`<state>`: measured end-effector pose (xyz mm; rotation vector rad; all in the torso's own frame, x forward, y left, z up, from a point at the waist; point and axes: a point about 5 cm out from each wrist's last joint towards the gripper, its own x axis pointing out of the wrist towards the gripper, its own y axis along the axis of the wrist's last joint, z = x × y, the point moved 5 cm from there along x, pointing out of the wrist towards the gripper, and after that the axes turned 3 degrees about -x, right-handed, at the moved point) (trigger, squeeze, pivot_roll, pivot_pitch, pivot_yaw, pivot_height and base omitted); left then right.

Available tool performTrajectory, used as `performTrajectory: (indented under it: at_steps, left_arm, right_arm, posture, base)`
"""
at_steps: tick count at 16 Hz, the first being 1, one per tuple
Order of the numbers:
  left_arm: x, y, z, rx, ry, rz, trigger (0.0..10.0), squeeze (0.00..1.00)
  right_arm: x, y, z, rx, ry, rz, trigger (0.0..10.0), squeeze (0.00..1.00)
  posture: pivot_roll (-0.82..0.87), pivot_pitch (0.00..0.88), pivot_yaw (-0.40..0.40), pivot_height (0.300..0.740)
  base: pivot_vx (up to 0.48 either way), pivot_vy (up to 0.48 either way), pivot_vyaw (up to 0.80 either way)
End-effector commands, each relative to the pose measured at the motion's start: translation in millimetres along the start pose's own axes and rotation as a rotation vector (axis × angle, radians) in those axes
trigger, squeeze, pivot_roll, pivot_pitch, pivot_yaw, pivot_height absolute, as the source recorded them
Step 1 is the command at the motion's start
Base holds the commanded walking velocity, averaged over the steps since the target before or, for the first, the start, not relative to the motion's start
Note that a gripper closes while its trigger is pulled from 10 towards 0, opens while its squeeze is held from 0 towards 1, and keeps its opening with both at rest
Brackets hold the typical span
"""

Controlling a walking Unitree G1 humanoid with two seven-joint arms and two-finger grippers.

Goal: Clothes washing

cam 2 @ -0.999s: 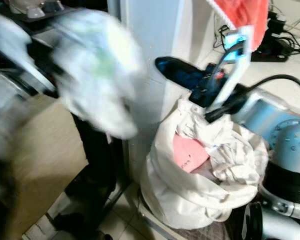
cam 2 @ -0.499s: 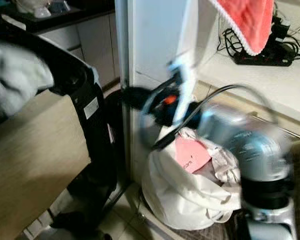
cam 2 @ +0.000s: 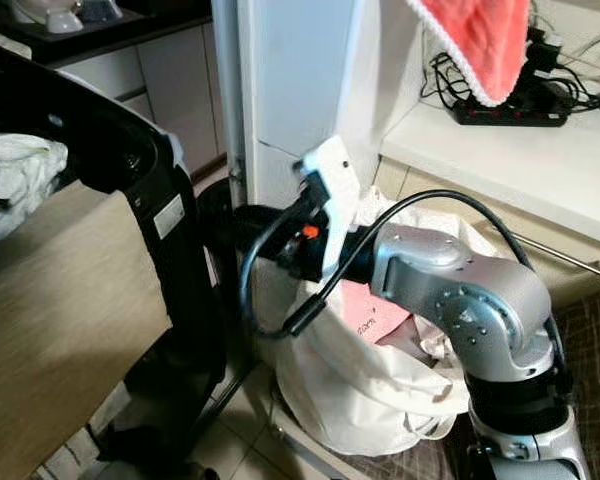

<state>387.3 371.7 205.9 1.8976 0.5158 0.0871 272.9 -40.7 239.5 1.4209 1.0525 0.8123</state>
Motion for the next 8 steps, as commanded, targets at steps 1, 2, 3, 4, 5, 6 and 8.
performTrajectory:
  at_steps: [1, 2, 3, 4, 5, 6, 8]
  left_arm:
    - [0.0, 10, -14.4, -0.013, 0.047, 0.024, 10.0, 1.00]
    - [-1.1, 12, -23.7, -0.008, 0.077, 0.033, 10.0, 1.00]
    - [-1.5, 13, -27.4, -0.004, 0.087, 0.035, 10.0, 1.00]
    - [-1.8, 14, -26.4, -0.003, 0.080, 0.039, 10.0, 1.00]
    - [-1.7, 16, -13.8, 0.003, 0.013, 0.056, 10.0, 1.00]
    - [-4.1, 25, 17.6, -0.012, -0.151, 0.113, 10.0, 1.00]
    - [-38.2, 54, 101.7, -0.060, -0.568, 0.324, 10.0, 0.00]
  right_arm:
    - [-0.4, 3, -2.2, -0.025, 0.003, 0.009, 10.0, 0.00]
    - [0.1, 4, 0.1, -0.030, -0.006, 0.012, 10.0, 0.00]
    - [0.3, 3, 3.1, -0.032, -0.018, 0.011, 10.0, 0.00]
    - [0.4, 2, 7.1, -0.032, -0.036, 0.008, 10.0, 0.00]
    - [0.2, 1, 14.2, -0.029, -0.074, 0.006, 10.0, 0.00]
    - [-1.4, -6, 34.9, -0.006, -0.190, -0.017, 10.0, 0.00]
    - [-22.6, -44, 104.5, 0.040, -0.584, -0.124, 10.0, 0.00]
  posture:
    - [-0.07, 0.000, 0.000, 0.740]
    - [-0.07, 0.000, -0.005, 0.740]
    - [-0.06, 0.000, -0.007, 0.740]
    - [-0.06, 0.000, -0.009, 0.740]
    - [-0.06, 0.000, -0.009, 0.740]
    - [-0.06, 0.000, -0.011, 0.740]
    - [-0.06, 0.000, -0.007, 0.740]
  base:
    - [0.000, 0.000, 0.00]
    - [0.000, 0.000, 0.00]
    - [0.000, 0.000, 0.00]
    - [0.000, 0.000, 0.00]
    - [0.000, 0.000, 0.00]
    - [0.000, 0.000, 0.00]
    - [0.000, 0.000, 0.00]
